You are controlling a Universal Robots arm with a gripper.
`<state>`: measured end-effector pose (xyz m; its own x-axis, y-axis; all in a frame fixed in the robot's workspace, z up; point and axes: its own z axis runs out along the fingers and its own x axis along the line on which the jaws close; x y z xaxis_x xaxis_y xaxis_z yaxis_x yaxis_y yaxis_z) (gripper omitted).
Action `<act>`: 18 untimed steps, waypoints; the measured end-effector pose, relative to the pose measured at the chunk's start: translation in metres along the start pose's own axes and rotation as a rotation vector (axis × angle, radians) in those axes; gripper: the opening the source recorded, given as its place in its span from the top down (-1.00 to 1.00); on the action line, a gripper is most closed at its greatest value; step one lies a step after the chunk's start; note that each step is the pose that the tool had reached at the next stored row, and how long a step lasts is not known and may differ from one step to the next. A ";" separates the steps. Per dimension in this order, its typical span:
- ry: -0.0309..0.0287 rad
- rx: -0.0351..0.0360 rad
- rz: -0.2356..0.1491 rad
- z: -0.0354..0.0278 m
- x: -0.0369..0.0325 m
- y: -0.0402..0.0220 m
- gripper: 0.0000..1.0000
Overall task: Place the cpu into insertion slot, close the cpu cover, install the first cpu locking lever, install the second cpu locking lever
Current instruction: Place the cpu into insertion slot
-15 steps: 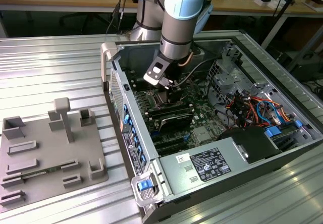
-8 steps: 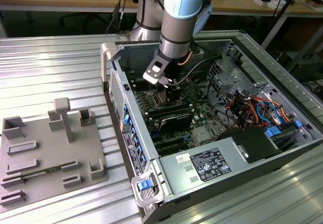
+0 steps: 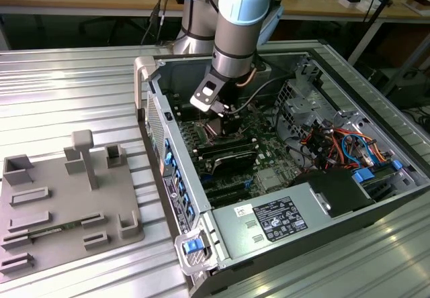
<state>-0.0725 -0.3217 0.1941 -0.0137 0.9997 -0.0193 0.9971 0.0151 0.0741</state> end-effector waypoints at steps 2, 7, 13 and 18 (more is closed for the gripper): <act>-0.0003 0.0002 0.000 0.0002 -0.0002 0.0001 -0.35; -0.0016 0.0008 0.000 0.0000 -0.0008 0.0000 -0.33; 0.0002 0.0007 0.001 -0.0019 -0.0009 0.0008 -0.15; -0.0027 0.0029 0.000 -0.0113 -0.0009 0.0016 -0.15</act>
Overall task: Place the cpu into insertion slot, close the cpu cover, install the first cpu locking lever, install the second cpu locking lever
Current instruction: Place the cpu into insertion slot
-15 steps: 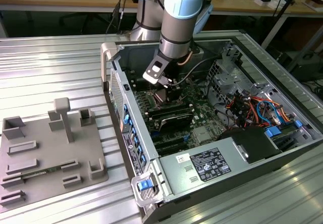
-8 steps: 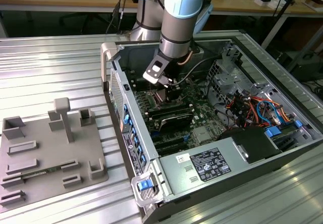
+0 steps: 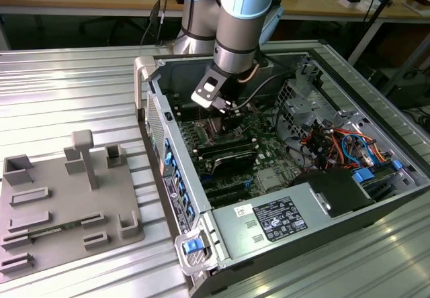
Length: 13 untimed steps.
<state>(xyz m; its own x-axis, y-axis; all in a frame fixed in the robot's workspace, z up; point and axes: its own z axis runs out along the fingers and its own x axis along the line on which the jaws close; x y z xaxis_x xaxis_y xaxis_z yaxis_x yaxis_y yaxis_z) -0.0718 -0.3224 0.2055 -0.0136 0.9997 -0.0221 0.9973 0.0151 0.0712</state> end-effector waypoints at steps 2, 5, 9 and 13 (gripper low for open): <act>-0.0033 0.0003 0.000 -0.0001 -0.0001 0.0001 -0.12; -0.0033 0.0002 0.000 0.0007 -0.0008 0.0004 0.15; -0.0034 0.0003 0.000 0.0008 -0.0009 0.0004 0.15; -0.0034 0.0002 0.000 -0.0003 -0.0009 0.0005 0.15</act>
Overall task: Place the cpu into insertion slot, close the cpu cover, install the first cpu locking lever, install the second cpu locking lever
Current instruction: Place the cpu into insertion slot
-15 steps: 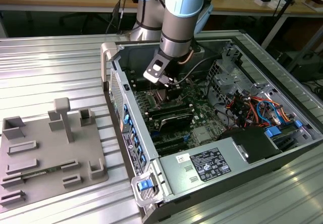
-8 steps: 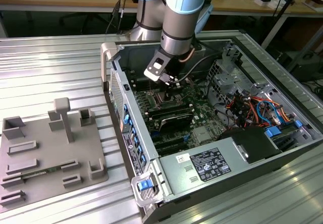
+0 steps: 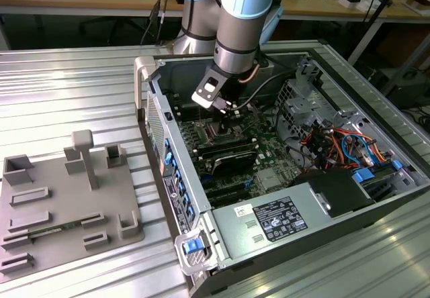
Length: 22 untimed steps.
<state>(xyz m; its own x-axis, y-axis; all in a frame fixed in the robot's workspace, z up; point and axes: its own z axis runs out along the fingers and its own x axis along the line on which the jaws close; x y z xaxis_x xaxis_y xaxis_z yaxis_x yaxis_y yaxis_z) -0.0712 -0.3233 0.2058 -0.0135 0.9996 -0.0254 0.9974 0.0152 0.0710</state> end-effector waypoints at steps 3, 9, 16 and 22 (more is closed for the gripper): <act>0.0002 -0.0001 0.000 -0.0016 0.0000 0.0001 0.15; -0.0033 0.0006 0.000 -0.0090 -0.0003 0.0007 0.15; -0.0046 0.0057 -0.001 -0.0117 -0.0003 0.0014 0.79; -0.0048 0.0056 -0.001 -0.0117 -0.0003 0.0014 0.79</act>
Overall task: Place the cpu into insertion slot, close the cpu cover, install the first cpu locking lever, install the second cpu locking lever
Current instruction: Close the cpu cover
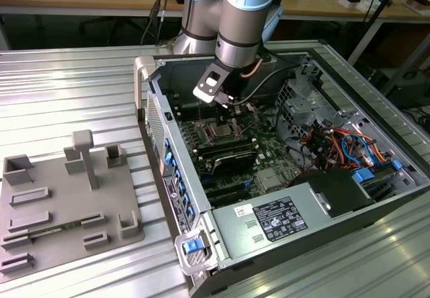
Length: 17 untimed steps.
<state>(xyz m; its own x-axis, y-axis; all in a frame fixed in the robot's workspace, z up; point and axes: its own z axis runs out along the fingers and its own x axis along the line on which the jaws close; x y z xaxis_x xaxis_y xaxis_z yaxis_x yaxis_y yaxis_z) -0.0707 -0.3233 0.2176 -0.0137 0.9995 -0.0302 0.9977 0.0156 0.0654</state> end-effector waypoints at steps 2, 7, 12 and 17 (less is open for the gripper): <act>-0.0002 0.0000 0.000 0.0000 0.0000 0.0000 0.79; -0.0004 0.0000 0.000 0.0000 0.0000 0.0000 0.79; -0.0001 0.0053 0.000 -0.0013 0.0000 0.0002 0.79; -0.0004 0.0129 0.000 -0.0019 0.0003 0.0007 0.79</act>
<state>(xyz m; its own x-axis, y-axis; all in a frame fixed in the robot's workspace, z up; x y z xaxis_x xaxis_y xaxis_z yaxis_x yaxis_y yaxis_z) -0.0701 -0.3229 0.2195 -0.0140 0.9994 -0.0307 0.9985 0.0156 0.0526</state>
